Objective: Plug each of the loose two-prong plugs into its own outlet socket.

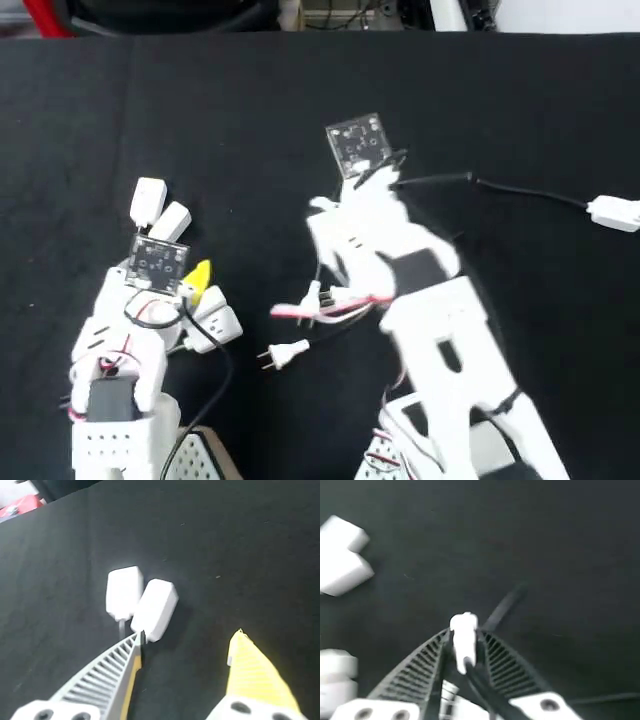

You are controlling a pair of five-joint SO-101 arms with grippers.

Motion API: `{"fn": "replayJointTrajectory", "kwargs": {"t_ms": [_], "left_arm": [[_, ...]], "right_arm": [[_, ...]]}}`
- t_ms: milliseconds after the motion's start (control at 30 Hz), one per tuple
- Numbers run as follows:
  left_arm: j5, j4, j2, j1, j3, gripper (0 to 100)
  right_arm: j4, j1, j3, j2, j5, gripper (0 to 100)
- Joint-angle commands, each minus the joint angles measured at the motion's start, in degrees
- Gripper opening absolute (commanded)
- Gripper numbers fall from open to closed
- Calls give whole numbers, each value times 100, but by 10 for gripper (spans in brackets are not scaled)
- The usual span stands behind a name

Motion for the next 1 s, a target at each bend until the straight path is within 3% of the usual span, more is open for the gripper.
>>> {"fn": "replayJointTrajectory", "kwargs": {"t_ms": [0, 167, 333, 500, 600, 800, 967], "left_arm": [[114, 475, -26, -426, -1059, 279], [105, 835, 598, -567, -1974, 279], [70, 818, 2989, -558, -3090, 280], [-695, 800, 5169, -558, -4189, 279], [-1011, 387, 6136, -541, -4558, 279], [-2505, -35, 8185, -303, -5209, 279], [-2479, -26, 9679, -374, -6246, 279]], "right_arm": [[448, 589, -734, 409, 782, 12], [457, 677, -1297, 1745, 1653, 12], [1011, 976, -2220, 2897, 1749, 12], [1178, 941, -2352, 3011, 1793, 12], [1160, 958, -2352, 3020, 1776, 12], [1143, 958, -2308, 3020, 1749, 12], [765, 958, -2079, 3020, 1749, 12]]}}
